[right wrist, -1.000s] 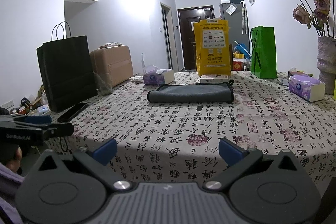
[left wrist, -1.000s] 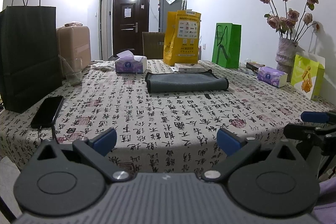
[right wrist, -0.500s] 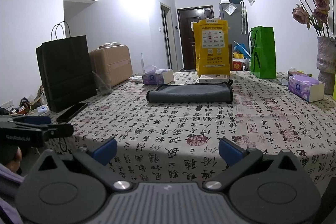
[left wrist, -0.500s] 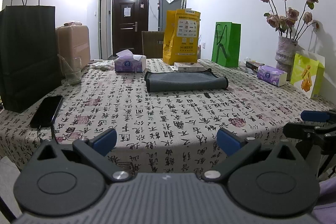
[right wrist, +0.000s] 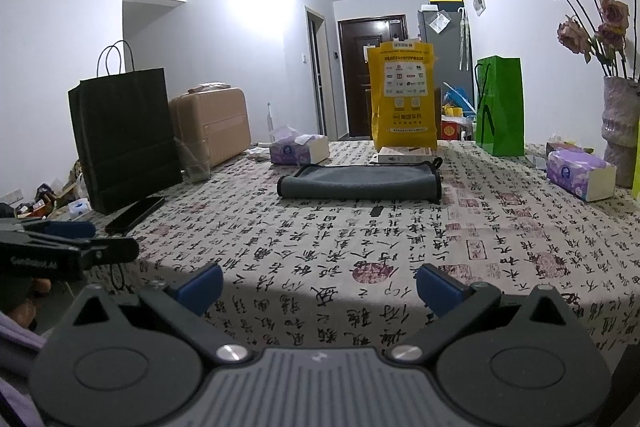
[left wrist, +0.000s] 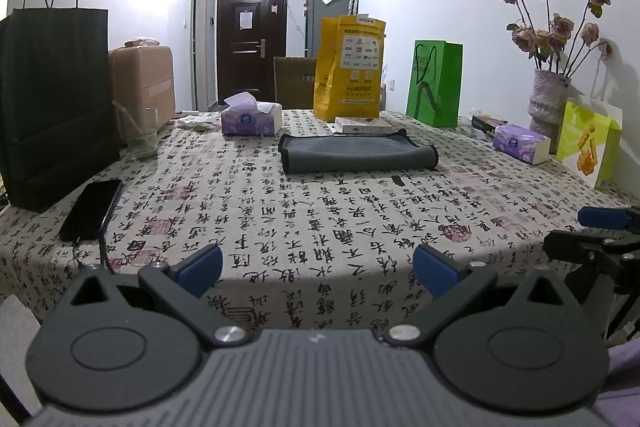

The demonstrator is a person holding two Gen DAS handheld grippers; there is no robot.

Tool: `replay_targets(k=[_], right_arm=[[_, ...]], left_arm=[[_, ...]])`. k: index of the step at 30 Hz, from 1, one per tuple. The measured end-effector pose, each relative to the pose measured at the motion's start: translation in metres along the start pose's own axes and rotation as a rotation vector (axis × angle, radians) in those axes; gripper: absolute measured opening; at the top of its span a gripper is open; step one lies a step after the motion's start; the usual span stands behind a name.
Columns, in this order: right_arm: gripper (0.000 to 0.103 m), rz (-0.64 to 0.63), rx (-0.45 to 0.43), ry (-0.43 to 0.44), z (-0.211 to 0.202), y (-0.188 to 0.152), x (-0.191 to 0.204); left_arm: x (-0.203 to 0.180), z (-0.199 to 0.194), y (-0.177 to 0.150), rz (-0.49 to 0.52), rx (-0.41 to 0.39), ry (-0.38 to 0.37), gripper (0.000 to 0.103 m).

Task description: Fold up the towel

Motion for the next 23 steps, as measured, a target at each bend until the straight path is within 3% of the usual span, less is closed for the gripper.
replay_targets(k=[23], right_arm=[[0.103, -0.012, -0.004, -0.009, 0.0013, -0.0002, 0.0001]], left_arm=[[-0.001, 0.0012, -0.0016, -0.003, 0.002, 0.005, 0.103]])
Point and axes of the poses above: each gripper's, at about its wrist camera, not at the fingertips, and z roughly the way its jaws point, x to its left, y to its top, the point moved 2 cm from there along z, roughly the way its jaws point, and after that the axes turned 9 degrees about x, right-handed, at the moved point
